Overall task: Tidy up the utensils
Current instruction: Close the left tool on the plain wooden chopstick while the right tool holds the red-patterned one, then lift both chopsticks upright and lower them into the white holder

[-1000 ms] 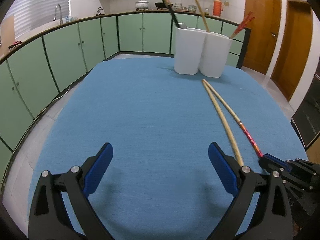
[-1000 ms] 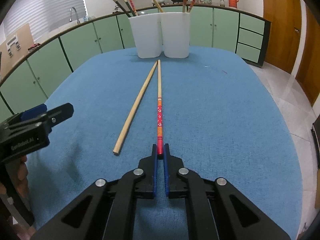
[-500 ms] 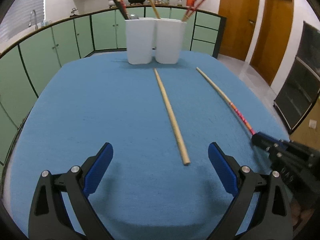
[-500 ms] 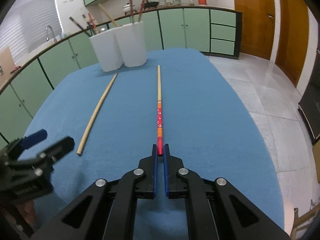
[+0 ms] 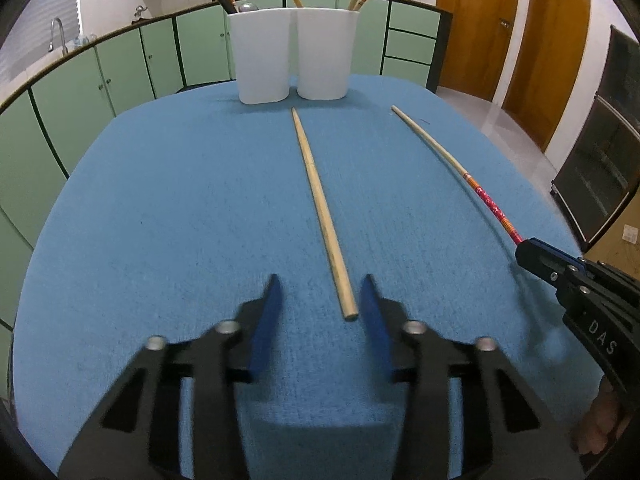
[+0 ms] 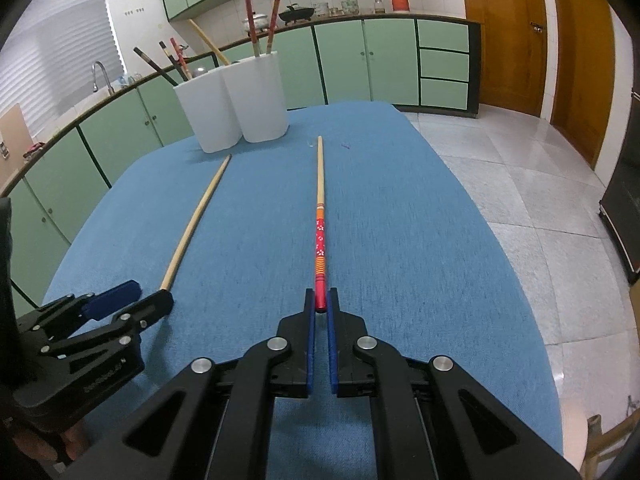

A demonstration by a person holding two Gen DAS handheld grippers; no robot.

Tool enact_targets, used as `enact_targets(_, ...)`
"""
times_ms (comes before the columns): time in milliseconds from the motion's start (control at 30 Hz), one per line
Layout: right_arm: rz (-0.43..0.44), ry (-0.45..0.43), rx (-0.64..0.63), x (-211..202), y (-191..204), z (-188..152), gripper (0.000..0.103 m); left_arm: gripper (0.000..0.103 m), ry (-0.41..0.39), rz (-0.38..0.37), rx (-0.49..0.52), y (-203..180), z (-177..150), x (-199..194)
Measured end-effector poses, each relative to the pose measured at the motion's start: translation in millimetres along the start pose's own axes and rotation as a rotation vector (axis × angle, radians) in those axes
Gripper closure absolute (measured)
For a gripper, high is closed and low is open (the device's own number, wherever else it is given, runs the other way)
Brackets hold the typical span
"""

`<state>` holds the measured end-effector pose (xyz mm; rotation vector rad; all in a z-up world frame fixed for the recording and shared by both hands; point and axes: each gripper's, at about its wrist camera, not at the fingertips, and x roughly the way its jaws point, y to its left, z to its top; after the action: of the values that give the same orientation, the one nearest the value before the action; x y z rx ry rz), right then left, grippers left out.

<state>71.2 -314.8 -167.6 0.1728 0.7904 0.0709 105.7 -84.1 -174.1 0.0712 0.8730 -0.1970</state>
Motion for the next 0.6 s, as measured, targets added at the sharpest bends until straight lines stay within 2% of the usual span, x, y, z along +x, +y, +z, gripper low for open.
enact_targets(33,0.0,0.0,-0.002,-0.2,0.3,0.2,0.098,0.08,0.0,-0.003,-0.002,0.0,0.9,-0.1)
enact_targets(100,-0.001,-0.001,-0.006,-0.4,0.9,0.4,0.098,0.094,-0.001,-0.004,-0.003,0.6,1.6,-0.4)
enact_targets(133,-0.002,-0.002,-0.01,-0.9,1.6,0.8,0.098,0.096,0.0,-0.008,-0.003,0.7,1.6,-0.3)
enact_targets(367,-0.008,-0.015,-0.028,-6.3,3.9,1.8,0.098,0.096,-0.022,-0.008,0.006,2.1,4.8,-7.7)
enact_targets(600,-0.018,-0.052,-0.058,-20.8,7.6,9.7,0.098,0.097,-0.109,0.005,0.013,4.1,22.4,-40.1)
